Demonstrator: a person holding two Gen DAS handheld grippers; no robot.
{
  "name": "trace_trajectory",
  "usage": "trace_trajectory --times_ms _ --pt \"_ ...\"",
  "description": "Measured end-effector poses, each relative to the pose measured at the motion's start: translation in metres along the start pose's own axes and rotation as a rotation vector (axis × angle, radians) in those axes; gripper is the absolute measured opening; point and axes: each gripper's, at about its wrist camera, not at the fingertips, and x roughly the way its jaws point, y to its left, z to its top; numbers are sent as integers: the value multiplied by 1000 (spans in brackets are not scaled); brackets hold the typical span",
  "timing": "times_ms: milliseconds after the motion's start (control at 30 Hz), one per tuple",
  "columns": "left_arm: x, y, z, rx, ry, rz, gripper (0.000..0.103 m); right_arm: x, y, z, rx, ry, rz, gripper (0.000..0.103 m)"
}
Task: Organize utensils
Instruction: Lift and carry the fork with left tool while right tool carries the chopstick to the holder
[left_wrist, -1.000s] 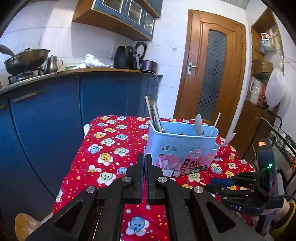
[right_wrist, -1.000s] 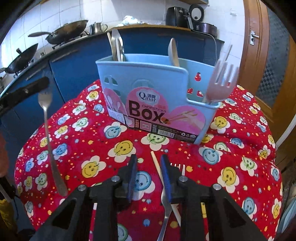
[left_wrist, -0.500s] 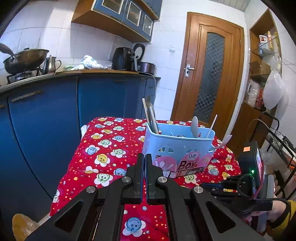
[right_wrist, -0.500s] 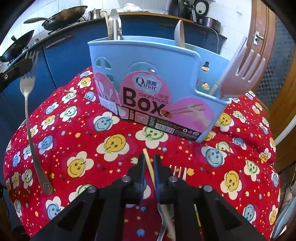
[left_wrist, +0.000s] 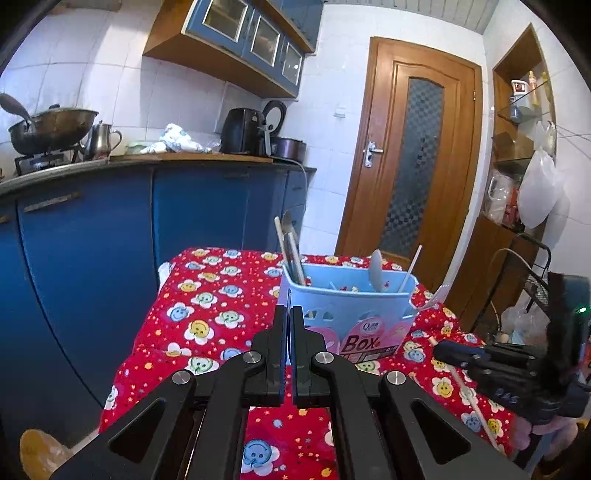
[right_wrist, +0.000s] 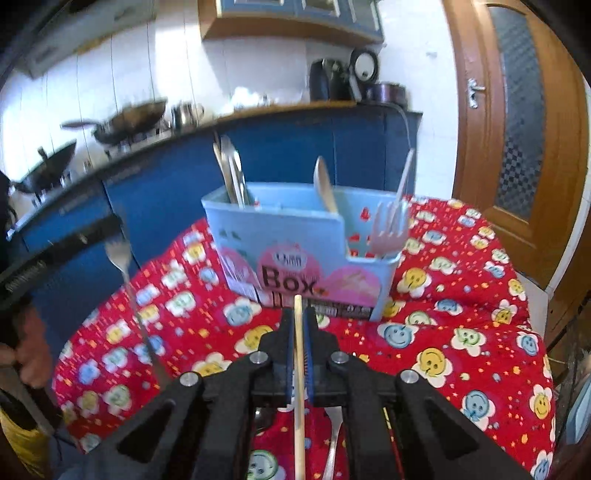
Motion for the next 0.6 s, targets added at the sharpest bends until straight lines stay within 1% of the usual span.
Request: trace_trajectory --times_ms 100,267,400,600 --pt "-5 -3 4 7 -14 -4 1 -14 -1 5 35 -49 20 6" --pt "-13 -7 13 12 -47 -5 1 -40 -2 16 58 -135 32 6" --pt "-22 -12 27 27 -89 7 1 -59 -5 24 93 -217 40 6" --pt "-28 -19 51 64 -153 32 1 -72 -13 29 134 -264 46 6"
